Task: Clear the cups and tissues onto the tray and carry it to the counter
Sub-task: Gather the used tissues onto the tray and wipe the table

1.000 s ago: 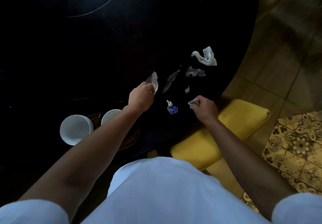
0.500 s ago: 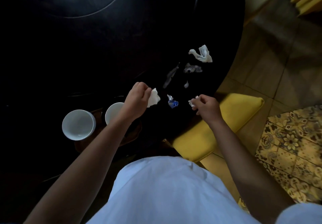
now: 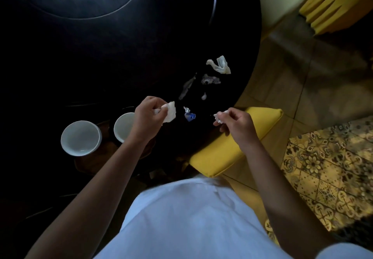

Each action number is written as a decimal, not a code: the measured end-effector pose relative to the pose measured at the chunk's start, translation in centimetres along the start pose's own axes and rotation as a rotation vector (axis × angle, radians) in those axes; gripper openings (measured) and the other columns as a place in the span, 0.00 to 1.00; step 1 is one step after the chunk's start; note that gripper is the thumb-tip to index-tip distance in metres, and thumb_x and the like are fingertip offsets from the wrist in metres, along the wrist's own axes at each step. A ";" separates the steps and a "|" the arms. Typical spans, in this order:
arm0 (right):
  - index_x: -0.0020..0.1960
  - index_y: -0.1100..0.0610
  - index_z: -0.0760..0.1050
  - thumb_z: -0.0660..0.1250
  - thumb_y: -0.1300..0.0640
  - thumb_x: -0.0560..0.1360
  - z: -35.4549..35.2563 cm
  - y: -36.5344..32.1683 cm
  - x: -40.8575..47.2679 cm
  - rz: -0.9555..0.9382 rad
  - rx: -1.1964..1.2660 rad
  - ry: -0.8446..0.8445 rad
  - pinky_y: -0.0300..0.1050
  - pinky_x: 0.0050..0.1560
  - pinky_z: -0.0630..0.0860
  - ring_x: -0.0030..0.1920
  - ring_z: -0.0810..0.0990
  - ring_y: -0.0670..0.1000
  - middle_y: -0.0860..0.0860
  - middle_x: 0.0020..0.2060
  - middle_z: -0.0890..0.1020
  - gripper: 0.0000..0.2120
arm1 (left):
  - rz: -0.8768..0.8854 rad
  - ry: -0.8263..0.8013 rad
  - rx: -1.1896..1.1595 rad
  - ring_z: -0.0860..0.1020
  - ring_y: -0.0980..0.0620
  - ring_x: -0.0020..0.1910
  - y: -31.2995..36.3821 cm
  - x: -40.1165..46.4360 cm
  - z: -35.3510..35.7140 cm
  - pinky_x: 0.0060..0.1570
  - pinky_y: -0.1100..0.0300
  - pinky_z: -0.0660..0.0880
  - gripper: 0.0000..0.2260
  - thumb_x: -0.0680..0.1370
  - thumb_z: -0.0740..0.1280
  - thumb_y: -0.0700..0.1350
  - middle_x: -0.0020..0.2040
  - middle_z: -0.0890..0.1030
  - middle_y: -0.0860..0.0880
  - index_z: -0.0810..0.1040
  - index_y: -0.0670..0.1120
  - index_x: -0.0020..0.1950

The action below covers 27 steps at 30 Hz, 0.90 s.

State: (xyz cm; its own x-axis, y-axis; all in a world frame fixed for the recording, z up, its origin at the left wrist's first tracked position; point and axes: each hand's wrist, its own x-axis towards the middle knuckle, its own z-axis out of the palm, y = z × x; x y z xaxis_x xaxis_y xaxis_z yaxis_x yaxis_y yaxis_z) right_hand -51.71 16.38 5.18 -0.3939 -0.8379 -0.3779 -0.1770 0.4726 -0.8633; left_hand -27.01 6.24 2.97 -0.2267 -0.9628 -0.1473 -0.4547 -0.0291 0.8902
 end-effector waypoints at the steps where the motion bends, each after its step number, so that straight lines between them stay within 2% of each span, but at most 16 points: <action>1: 0.46 0.62 0.82 0.67 0.55 0.80 -0.3 -0.1 0.3 -0.008 0.009 -0.005 0.45 0.30 0.71 0.33 0.79 0.50 0.54 0.38 0.87 0.11 | -0.022 0.011 -0.021 0.80 0.58 0.44 0.1 0.0 0.0 0.42 0.66 0.75 0.05 0.79 0.69 0.38 0.46 0.82 0.54 0.80 0.45 0.43; 3: 0.46 0.63 0.80 0.66 0.54 0.82 -1.0 -0.1 1.3 -0.022 0.018 -0.017 0.45 0.29 0.70 0.31 0.78 0.51 0.55 0.38 0.86 0.13 | -0.081 0.047 -0.128 0.81 0.56 0.42 0.4 -0.1 0.5 0.40 0.64 0.76 0.04 0.78 0.65 0.33 0.43 0.83 0.51 0.77 0.41 0.46; 6: 0.50 0.57 0.79 0.63 0.55 0.84 -2.2 0.2 3.6 -0.008 0.008 -0.078 0.45 0.29 0.70 0.31 0.77 0.51 0.54 0.36 0.85 0.09 | -0.124 0.115 -0.209 0.77 0.59 0.40 0.4 -0.3 2.8 0.39 0.68 0.73 0.14 0.78 0.61 0.31 0.43 0.80 0.50 0.74 0.51 0.47; 8: 0.53 0.58 0.78 0.62 0.57 0.83 -3.2 0.9 5.4 -0.003 -0.005 -0.112 0.43 0.29 0.70 0.31 0.77 0.50 0.53 0.35 0.84 0.07 | -0.170 0.166 -0.199 0.74 0.63 0.37 0.3 -0.3 4.6 0.37 0.69 0.71 0.12 0.80 0.61 0.34 0.43 0.77 0.52 0.75 0.51 0.52; 10: 0.54 0.59 0.76 0.61 0.58 0.83 -4.2 1.7 7.9 0.011 -0.049 -0.176 0.41 0.28 0.70 0.31 0.77 0.50 0.52 0.35 0.84 0.06 | -0.235 0.238 -0.156 0.73 0.62 0.35 0.1 -0.1 6.4 0.35 0.68 0.70 0.03 0.83 0.63 0.41 0.42 0.75 0.52 0.74 0.48 0.54; 12: 0.52 0.57 0.75 0.62 0.57 0.83 -5.2 1.9 10.6 0.010 -0.102 -0.251 0.40 0.28 0.70 0.31 0.78 0.49 0.52 0.34 0.83 0.05 | -0.300 0.297 -0.085 0.74 0.63 0.34 0.0 0.0 8.0 0.34 0.70 0.70 0.05 0.83 0.67 0.47 0.41 0.75 0.52 0.74 0.46 0.53; 15: 0.48 0.53 0.77 0.65 0.54 0.82 -6.5 2.1 14.0 -0.046 -0.207 -0.348 0.39 0.30 0.72 0.29 0.78 0.48 0.51 0.33 0.82 0.06 | -0.335 0.316 0.016 0.76 0.66 0.40 -0.5 -0.4 10.1 0.43 0.67 0.72 0.05 0.80 0.71 0.46 0.42 0.78 0.55 0.76 0.47 0.51; 17: 0.47 0.54 0.80 0.68 0.52 0.80 -6.8 2.1 15.7 -0.102 -0.298 -0.428 0.38 0.32 0.74 0.29 0.79 0.46 0.50 0.34 0.83 0.07 | -0.349 0.324 0.063 0.77 0.65 0.40 -0.8 -0.8 11.5 0.43 0.67 0.72 0.06 0.79 0.72 0.43 0.41 0.79 0.53 0.77 0.49 0.53; 19: 0.48 0.55 0.81 0.68 0.52 0.80 -6.6 2.5 17.0 -0.119 -0.350 -0.501 0.36 0.33 0.75 0.31 0.79 0.43 0.50 0.35 0.83 0.07 | -0.361 0.311 0.122 0.77 0.61 0.36 -1.3 -1.2 13.0 0.37 0.71 0.70 0.09 0.80 0.71 0.42 0.40 0.78 0.49 0.78 0.48 0.60; 21: 0.48 0.57 0.80 0.68 0.54 0.80 -5.9 3.1 17.9 -0.132 -0.381 -0.553 0.36 0.34 0.76 0.32 0.79 0.42 0.52 0.37 0.83 0.06 | -0.380 0.300 0.154 0.77 0.58 0.34 -1.6 -1.1 14.0 0.37 0.65 0.72 0.15 0.80 0.71 0.43 0.40 0.77 0.49 0.76 0.49 0.66; 24: 0.47 0.60 0.77 0.69 0.58 0.79 -4.6 4.3 19.0 -0.130 -0.403 -0.596 0.36 0.32 0.75 0.30 0.79 0.42 0.57 0.38 0.82 0.06 | -0.427 0.241 0.228 0.77 0.54 0.39 -2.6 -0.4 15.2 0.39 0.57 0.74 0.25 0.78 0.74 0.50 0.43 0.77 0.52 0.71 0.54 0.73; 27: 0.48 0.58 0.75 0.69 0.58 0.79 -3.4 5.4 19.6 -0.099 -0.391 -0.591 0.40 0.32 0.77 0.29 0.78 0.43 0.54 0.38 0.82 0.05 | -0.485 0.192 0.329 0.77 0.54 0.41 -3.5 0.7 15.7 0.38 0.56 0.73 0.27 0.77 0.72 0.58 0.45 0.77 0.53 0.69 0.55 0.74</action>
State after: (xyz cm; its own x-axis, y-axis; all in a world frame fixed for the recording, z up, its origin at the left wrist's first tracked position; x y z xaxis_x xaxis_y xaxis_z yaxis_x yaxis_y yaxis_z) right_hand -63.46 3.45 -5.77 0.1758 -0.8372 -0.5178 -0.5403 0.3577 -0.7617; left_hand -39.13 9.91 -6.98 0.2179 -0.8926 -0.3946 -0.7161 -0.4209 0.5568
